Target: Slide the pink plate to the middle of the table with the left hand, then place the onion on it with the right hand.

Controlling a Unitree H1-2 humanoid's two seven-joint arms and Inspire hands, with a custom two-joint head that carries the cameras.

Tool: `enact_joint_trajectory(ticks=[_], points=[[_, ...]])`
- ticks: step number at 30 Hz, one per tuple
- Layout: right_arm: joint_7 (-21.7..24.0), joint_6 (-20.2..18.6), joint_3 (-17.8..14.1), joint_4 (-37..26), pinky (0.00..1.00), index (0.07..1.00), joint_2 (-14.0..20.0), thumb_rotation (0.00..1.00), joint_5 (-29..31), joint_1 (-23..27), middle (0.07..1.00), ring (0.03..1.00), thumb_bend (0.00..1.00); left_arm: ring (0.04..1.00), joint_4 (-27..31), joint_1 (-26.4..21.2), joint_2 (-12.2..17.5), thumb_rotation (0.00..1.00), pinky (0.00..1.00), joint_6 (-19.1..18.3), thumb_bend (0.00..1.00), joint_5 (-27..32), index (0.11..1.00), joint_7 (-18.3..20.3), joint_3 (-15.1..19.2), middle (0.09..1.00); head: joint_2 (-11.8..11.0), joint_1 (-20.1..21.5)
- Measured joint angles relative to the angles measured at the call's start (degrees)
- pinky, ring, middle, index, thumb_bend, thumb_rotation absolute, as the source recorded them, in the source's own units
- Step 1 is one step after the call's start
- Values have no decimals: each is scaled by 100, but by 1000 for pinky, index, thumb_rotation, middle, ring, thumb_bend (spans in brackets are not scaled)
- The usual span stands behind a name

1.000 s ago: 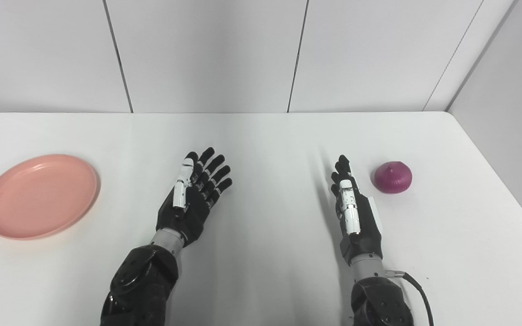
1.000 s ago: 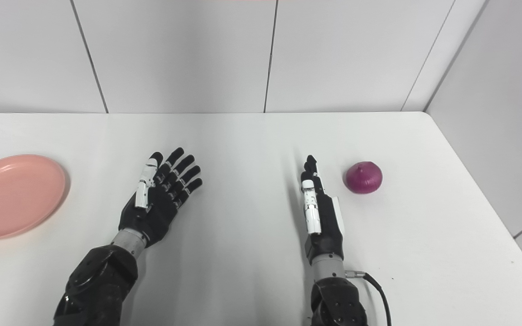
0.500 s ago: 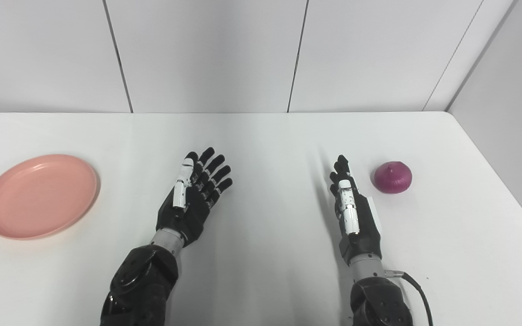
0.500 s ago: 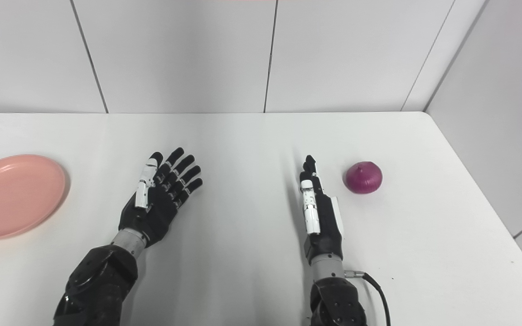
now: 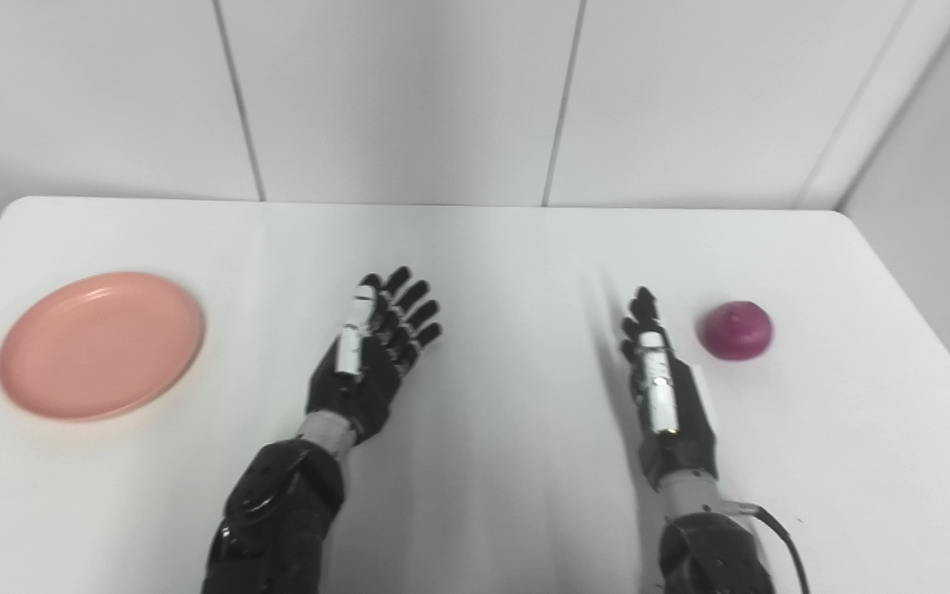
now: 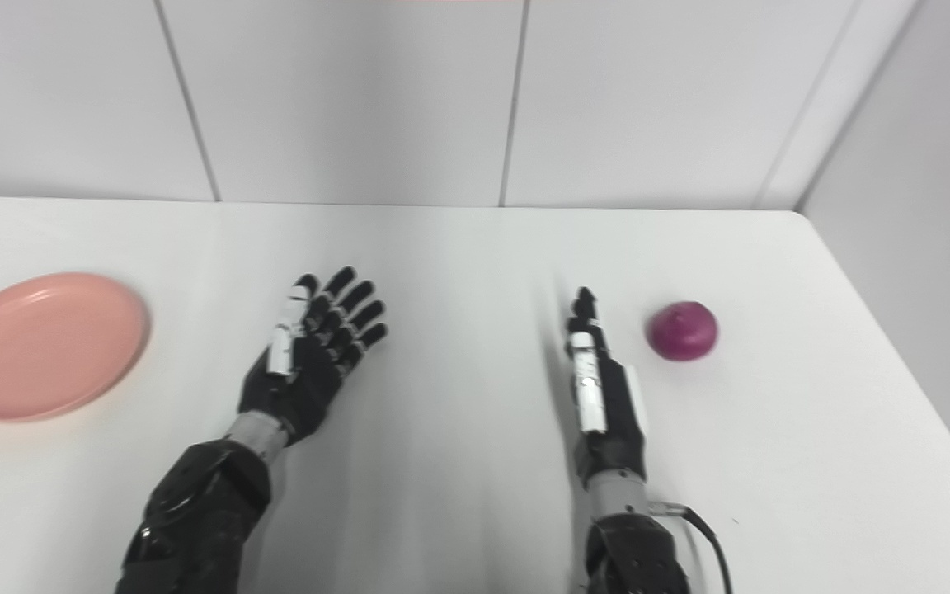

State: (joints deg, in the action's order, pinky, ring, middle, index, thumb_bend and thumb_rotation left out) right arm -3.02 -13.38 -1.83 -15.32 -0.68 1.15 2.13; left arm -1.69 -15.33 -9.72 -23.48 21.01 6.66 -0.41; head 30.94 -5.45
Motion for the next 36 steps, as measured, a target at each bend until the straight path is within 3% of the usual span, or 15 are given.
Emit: enact_joint_trajectory(ticks=[8, 12, 16, 19, 22, 25, 33, 36], points=[[14, -3, -120, -6, 1000, 1000, 162, 1000, 211, -52, 1000, 1000, 195, 956, -248, -16, -72, 1000, 953, 353, 442, -124, 953, -40, -244, 958, -421, -956], [74, -25, -102, -26, 1000, 1000, 256, 1000, 210, -52, 1000, 1000, 174, 952, -384, -59, -85, 1000, 942, 527, 434, -179, 955, -111, -348, 956, -510, -1143], [98, -230, -147, -192, 1000, 1000, 276, 1000, 286, -51, 1000, 1000, 145, 945, -560, -143, -106, 1000, 935, 709, 421, -227, 950, -178, -432, 951, -773, -1747], [98, -353, -194, -187, 1000, 1000, 273, 1000, 362, -50, 1000, 1000, 172, 945, -747, -215, -127, 1000, 939, 894, 418, -251, 951, -218, -493, 951, -974, -2178], [102, -348, -278, -85, 993, 985, 285, 1000, 437, -32, 988, 969, 281, 939, -1001, -354, -160, 1000, 933, 1065, 414, -262, 946, -249, -526, 949, -1098, -2443], [117, -326, -376, 60, 888, 932, 331, 1000, 497, -1, 939, 912, 262, 930, -1280, -490, -197, 1000, 916, 1265, 412, -312, 937, -264, -567, 943, -1274, -2697], [172, 19, -498, 430, 696, 876, 546, 1000, 517, 85, 872, 830, 227, 911, -1838, -702, -252, 1000, 869, 1860, 427, -400, 918, -283, -663, 928, -1511, -2847], [171, 18, -487, 442, 678, 882, 528, 1000, 498, 85, 873, 826, 227, 913, -2009, -773, -273, 1000, 867, 2021, 429, -410, 917, -283, -672, 929, -1529, -2865]])
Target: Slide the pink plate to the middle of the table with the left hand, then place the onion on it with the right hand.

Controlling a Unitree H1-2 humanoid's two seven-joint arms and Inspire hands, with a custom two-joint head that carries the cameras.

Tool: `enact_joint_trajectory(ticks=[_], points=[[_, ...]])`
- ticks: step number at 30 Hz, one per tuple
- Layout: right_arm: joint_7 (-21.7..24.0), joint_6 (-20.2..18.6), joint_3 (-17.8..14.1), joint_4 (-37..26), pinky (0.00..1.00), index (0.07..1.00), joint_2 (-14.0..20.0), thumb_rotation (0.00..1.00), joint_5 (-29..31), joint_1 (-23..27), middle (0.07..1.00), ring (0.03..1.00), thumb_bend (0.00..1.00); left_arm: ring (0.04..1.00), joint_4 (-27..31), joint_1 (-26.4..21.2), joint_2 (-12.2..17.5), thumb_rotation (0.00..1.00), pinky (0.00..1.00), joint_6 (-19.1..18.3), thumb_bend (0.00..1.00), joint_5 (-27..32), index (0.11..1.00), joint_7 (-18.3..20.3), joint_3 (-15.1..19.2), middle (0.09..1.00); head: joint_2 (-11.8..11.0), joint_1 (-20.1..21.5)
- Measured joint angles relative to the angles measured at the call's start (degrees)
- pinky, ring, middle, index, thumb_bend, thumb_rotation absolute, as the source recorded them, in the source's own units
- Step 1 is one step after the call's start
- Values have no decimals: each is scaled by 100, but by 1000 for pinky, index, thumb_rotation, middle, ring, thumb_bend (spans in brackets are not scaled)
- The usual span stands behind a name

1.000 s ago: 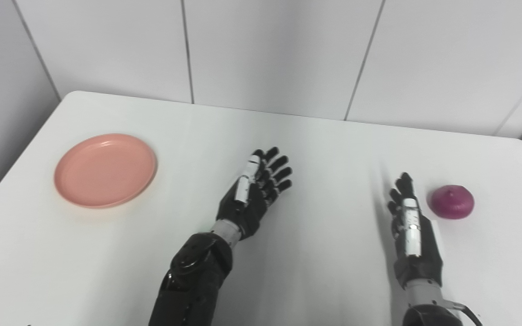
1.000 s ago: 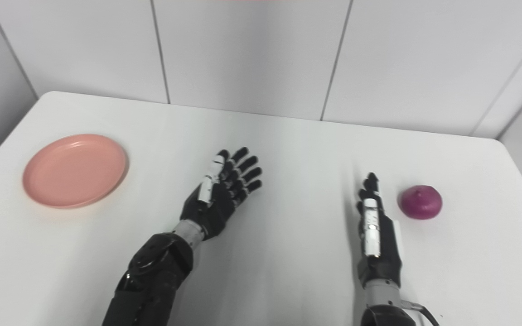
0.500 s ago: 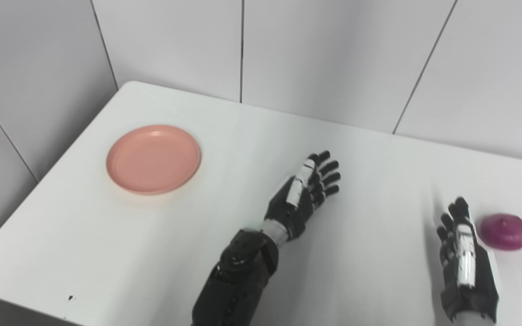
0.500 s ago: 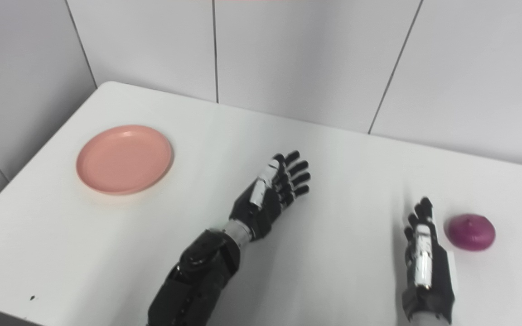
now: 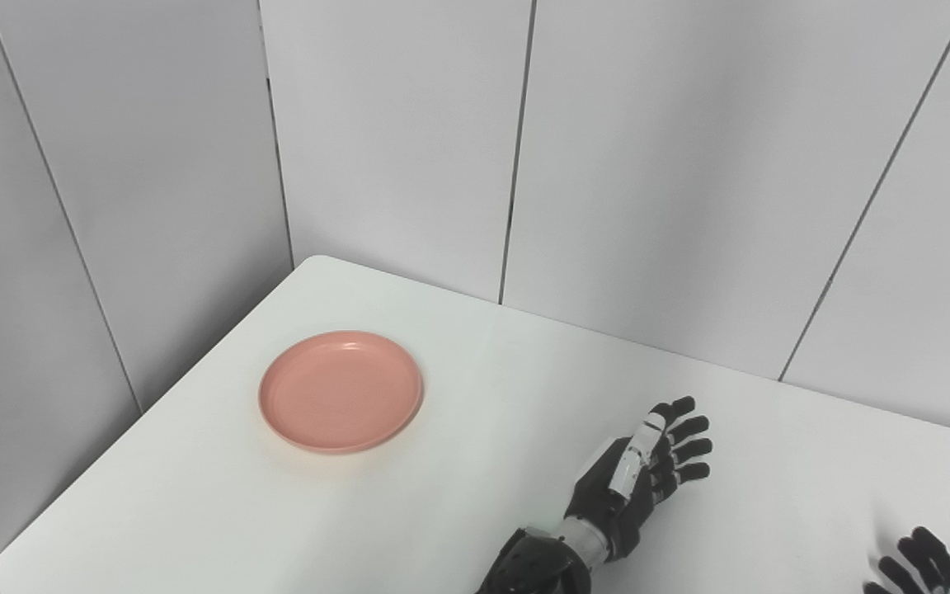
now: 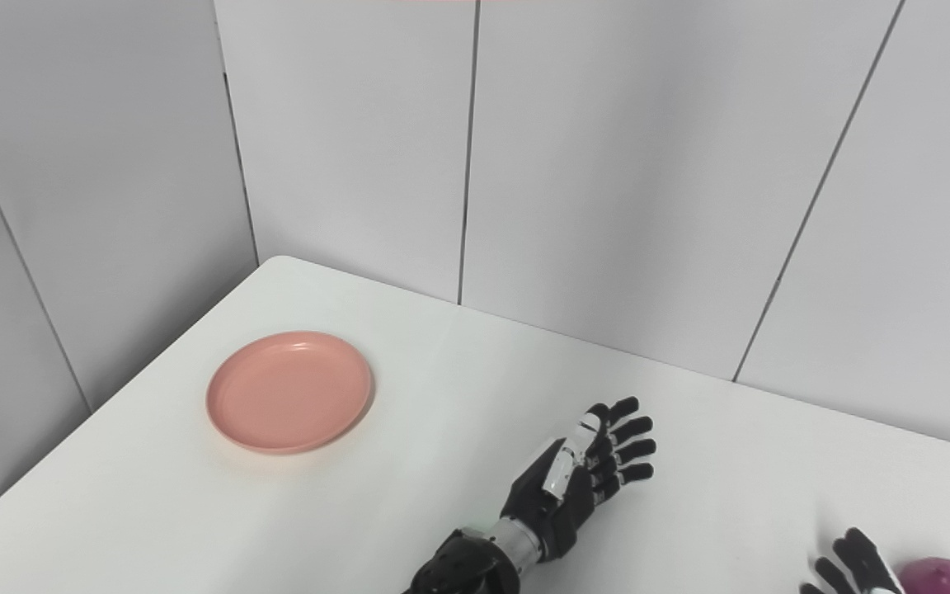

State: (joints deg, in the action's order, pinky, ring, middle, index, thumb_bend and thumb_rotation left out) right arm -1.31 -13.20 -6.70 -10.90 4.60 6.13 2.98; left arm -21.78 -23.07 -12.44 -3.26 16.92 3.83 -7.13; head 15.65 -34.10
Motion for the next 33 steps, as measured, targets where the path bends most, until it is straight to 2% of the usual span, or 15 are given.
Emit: enact_joint_trajectory(ticks=[9, 16, 18, 23, 27, 33], points=[[2, -1, -9, 24, 615, 870, -1, 1000, -1, 23, 849, 791, 218, 908, -127, -76, -26, 1000, 865, 75, 440, 0, 910, -21, -4, 927, 44, -27], [24, -2, 0, 24, 495, 845, -6, 1000, 12, 22, 813, 738, 207, 898, -69, -75, -27, 1000, 852, 40, 447, -2, 908, -46, -12, 918, 123, 0], [24, -2, 1, 24, 481, 844, -21, 1000, 13, 23, 813, 732, 207, 897, -23, -74, -26, 1000, 851, -23, 454, -28, 907, -68, -13, 917, 123, 9], [46, -2, 5, 23, 377, 819, -25, 995, 22, 29, 787, 696, 218, 904, 169, -72, -23, 1000, 860, -269, 464, -45, 909, -178, -2, 921, 140, 0], [48, -5, 5, 21, 353, 802, -29, 973, 28, 36, 772, 677, 212, 906, 459, -35, 1, 1000, 869, -615, 450, -57, 915, -275, 20, 922, 158, 9], [47, -4, 17, 21, 315, 753, -44, 927, 11, 46, 740, 646, 209, 913, 958, 154, 64, 1000, 865, -896, 454, -88, 925, -276, 38, 932, 193, 149]])
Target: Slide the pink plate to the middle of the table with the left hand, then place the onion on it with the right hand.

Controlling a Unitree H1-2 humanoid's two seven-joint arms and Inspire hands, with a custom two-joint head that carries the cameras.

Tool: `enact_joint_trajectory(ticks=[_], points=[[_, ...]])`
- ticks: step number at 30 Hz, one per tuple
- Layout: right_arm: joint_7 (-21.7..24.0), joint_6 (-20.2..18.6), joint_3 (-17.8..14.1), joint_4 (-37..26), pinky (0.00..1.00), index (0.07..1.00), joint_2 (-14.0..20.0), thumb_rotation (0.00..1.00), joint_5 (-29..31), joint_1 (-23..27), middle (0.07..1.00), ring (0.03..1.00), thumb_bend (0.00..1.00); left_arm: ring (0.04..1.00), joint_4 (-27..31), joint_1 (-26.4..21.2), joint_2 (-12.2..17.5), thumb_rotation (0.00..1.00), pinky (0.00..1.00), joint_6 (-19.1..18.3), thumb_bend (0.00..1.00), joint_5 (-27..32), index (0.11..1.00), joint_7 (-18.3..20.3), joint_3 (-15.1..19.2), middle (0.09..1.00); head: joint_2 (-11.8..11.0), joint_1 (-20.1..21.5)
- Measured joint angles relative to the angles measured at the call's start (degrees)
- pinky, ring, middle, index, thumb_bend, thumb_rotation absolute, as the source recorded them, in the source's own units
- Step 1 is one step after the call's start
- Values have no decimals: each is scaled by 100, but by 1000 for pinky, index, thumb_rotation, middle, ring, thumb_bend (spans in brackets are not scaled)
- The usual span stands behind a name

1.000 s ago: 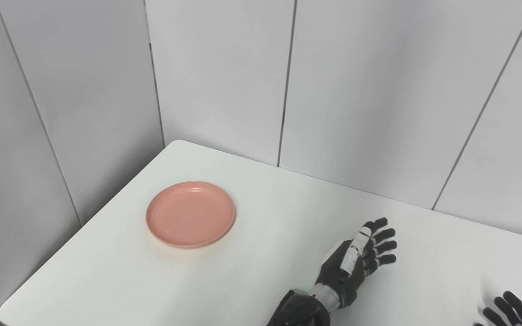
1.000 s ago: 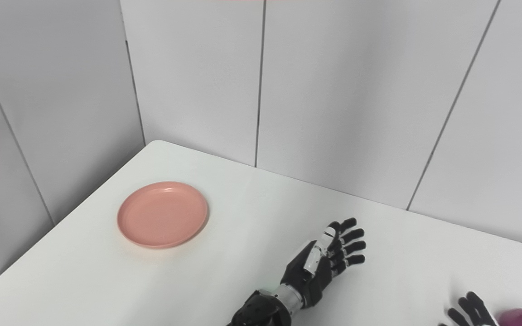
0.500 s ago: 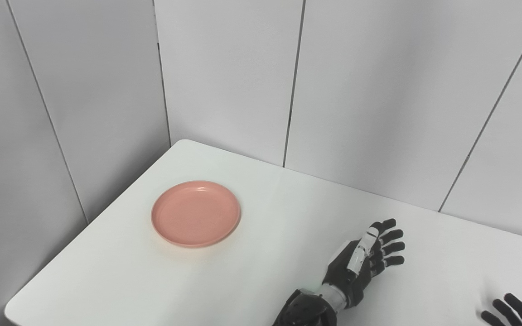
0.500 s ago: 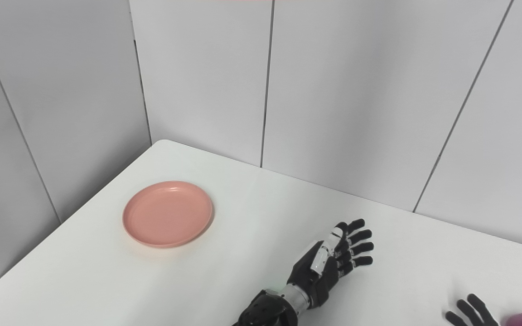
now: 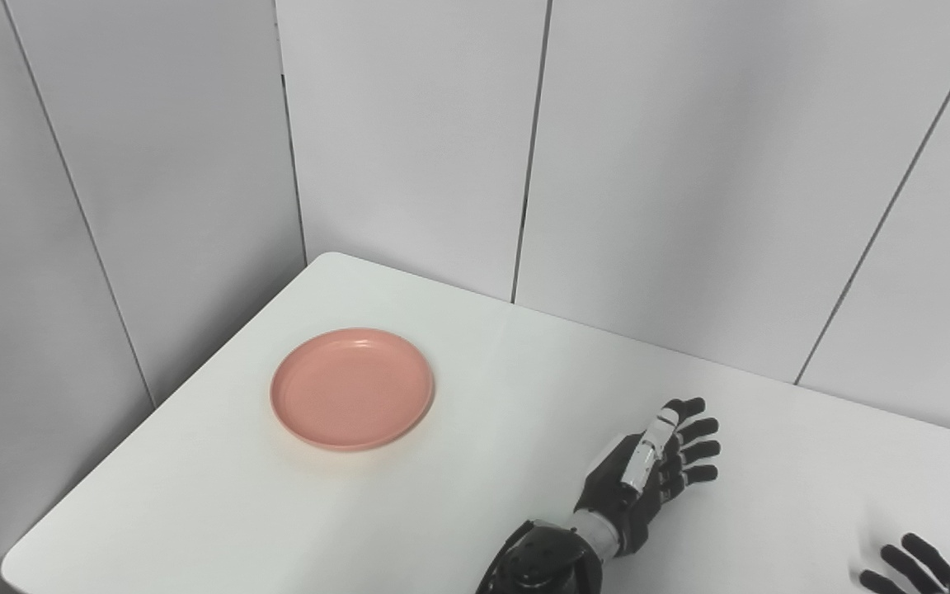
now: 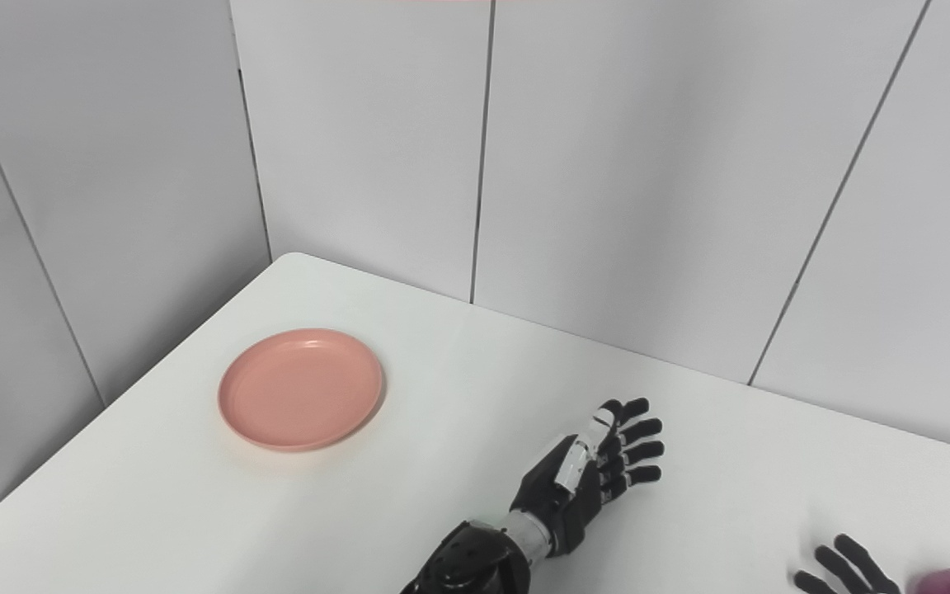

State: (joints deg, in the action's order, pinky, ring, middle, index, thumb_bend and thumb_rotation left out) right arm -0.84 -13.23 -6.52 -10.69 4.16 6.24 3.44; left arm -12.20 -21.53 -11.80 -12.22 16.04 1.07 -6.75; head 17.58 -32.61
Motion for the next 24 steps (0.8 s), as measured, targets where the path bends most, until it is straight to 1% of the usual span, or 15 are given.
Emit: enact_joint_trajectory(ticks=[2, 5, 8, 10, 14, 17, 22, 24], points=[[-2, 0, 5, 0, 302, 746, -4, 930, -7, 0, 739, 644, 221, 913, 241, 31, 12, 1000, 872, -30, 454, -18, 920, 1, 37, 929, 9, 35], [-27, -8, 29, -9, 257, 730, -33, 950, -55, 2, 741, 647, 221, 918, 610, 45, 29, 1000, 890, -68, 455, -43, 920, 0, 119, 931, 9, 105], [-67, -9, 50, -14, 252, 730, -83, 971, -90, 4, 763, 672, 231, 922, 1050, 46, 90, 1000, 880, -199, 450, -30, 906, -2, 259, 928, -17, 106], [-90, -9, 65, -14, 236, 723, -86, 964, -112, 5, 772, 685, 260, 928, 1184, 44, 153, 1000, 884, -238, 456, -27, 908, -8, 343, 932, -35, 88], [-99, -8, 81, -11, 220, 721, -87, 956, -114, 8, 780, 699, 280, 917, 1405, 40, 201, 1000, 879, -300, 451, -23, 911, -30, 520, 922, -70, 44], [-101, -9, 93, -11, 229, 723, -88, 943, -115, 13, 791, 719, 304, 915, 1548, 33, 228, 1000, 881, -317, 447, -18, 914, -29, 565, 922, -97, -26], [-103, -9, 97, -6, 224, 725, -89, 947, -113, 19, 796, 727, 327, 925, 1652, -48, 280, 1000, 897, -341, 452, 17, 918, -29, 684, 930, -97, -26], [-103, -8, 96, -5, 244, 728, -88, 947, -110, 20, 802, 739, 336, 930, 1757, -57, 305, 1000, 915, -353, 455, 17, 925, -36, 731, 934, -114, -26]])
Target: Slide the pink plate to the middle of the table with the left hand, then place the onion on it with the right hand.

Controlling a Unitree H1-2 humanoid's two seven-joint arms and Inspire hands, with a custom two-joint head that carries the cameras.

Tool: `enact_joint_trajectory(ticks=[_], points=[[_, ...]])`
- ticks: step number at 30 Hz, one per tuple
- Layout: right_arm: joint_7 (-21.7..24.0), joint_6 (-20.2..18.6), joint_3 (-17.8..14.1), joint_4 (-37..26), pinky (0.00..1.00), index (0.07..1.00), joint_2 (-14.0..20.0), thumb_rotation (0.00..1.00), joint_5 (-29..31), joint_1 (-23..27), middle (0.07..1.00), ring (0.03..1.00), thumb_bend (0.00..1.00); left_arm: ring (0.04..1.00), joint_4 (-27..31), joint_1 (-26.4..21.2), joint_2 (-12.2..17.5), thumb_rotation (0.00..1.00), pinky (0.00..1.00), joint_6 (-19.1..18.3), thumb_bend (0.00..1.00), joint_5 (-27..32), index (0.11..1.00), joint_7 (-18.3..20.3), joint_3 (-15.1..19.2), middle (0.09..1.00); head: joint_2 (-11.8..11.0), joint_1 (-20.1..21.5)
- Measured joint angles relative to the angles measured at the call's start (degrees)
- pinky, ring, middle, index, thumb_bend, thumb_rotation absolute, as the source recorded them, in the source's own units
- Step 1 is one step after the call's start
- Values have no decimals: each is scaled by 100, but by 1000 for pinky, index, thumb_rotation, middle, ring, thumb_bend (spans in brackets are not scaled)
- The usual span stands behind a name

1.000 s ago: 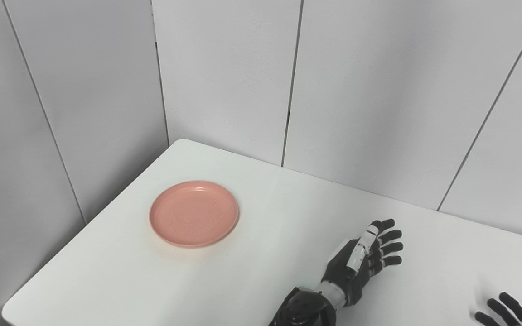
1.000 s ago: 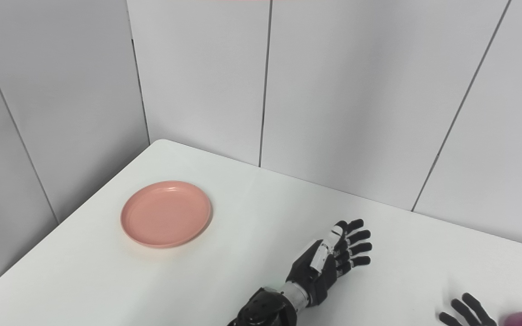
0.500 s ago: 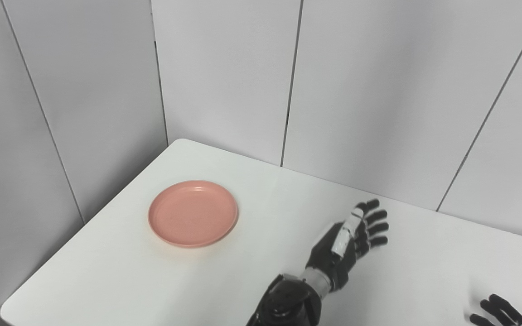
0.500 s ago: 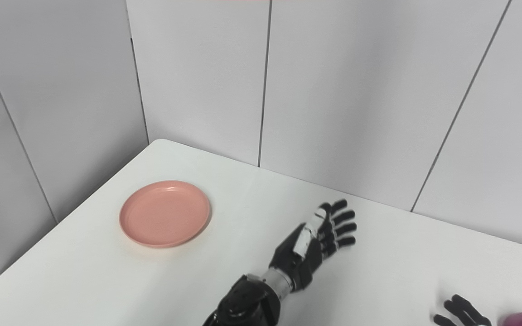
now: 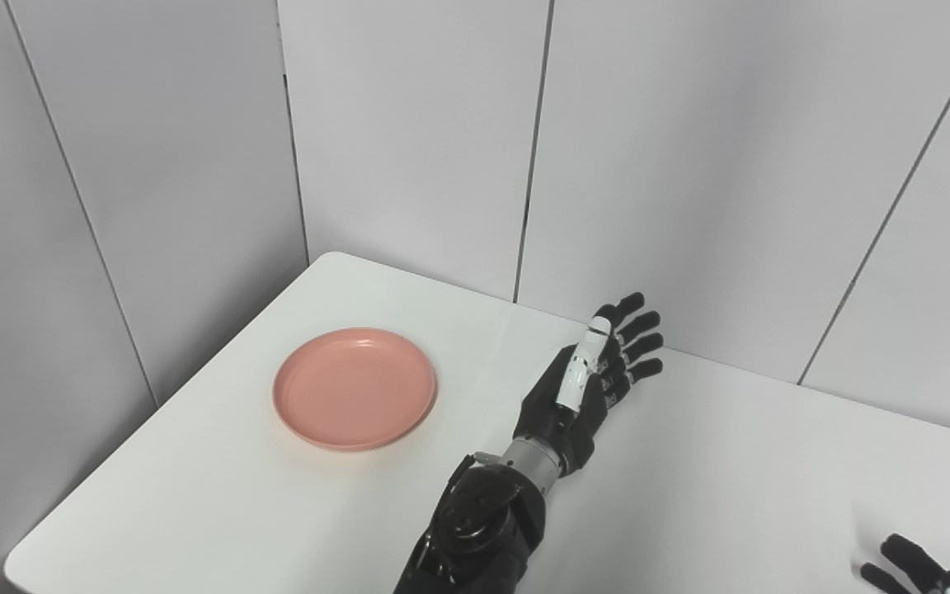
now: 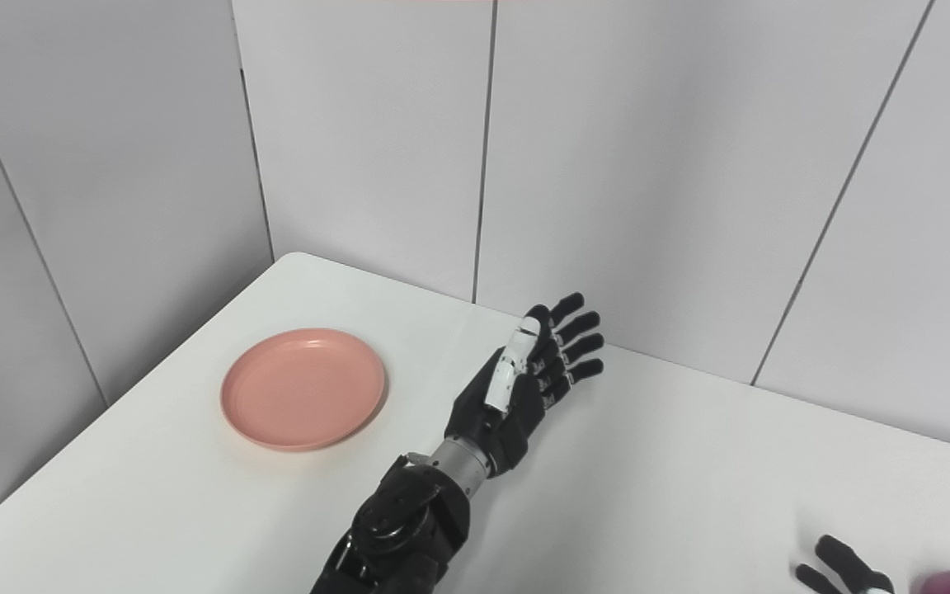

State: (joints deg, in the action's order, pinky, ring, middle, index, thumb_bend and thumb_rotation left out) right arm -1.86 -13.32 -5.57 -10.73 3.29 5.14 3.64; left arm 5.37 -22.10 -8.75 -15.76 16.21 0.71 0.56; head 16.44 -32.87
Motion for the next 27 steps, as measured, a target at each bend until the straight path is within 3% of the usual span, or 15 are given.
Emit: enact_joint_trajectory(ticks=[11, 12, 13, 15, 27], points=[[-5, 3, -25, 49, 247, 696, -36, 909, 67, 54, 778, 702, 317, 964, 213, -75, 88, 1000, 954, -2, 455, 0, 952, -86, 234, 963, -35, -79], [-6, 6, -27, 50, 255, 576, -39, 474, 65, 55, 757, 677, 414, 964, 222, -81, 100, 1000, 954, -2, 452, 1, 951, -90, 275, 962, -35, -105], [-6, 9, -30, 51, 256, 535, -43, 326, 66, 56, 746, 665, 447, 963, 223, -88, 110, 1000, 952, -2, 449, 1, 950, -93, 325, 961, -35, -105], [-6, 15, -38, 54, 251, 500, -51, 196, 68, 57, 730, 644, 475, 957, 225, -100, 136, 1000, 939, -2, 444, 12, 943, -100, 402, 956, -35, -105], [-50, 73, -92, 54, 256, 493, -166, 168, 56, 59, 715, 626, 479, 935, 274, -156, 323, 1000, 908, 25, 451, 107, 922, -186, 768, 936, -132, -158]])
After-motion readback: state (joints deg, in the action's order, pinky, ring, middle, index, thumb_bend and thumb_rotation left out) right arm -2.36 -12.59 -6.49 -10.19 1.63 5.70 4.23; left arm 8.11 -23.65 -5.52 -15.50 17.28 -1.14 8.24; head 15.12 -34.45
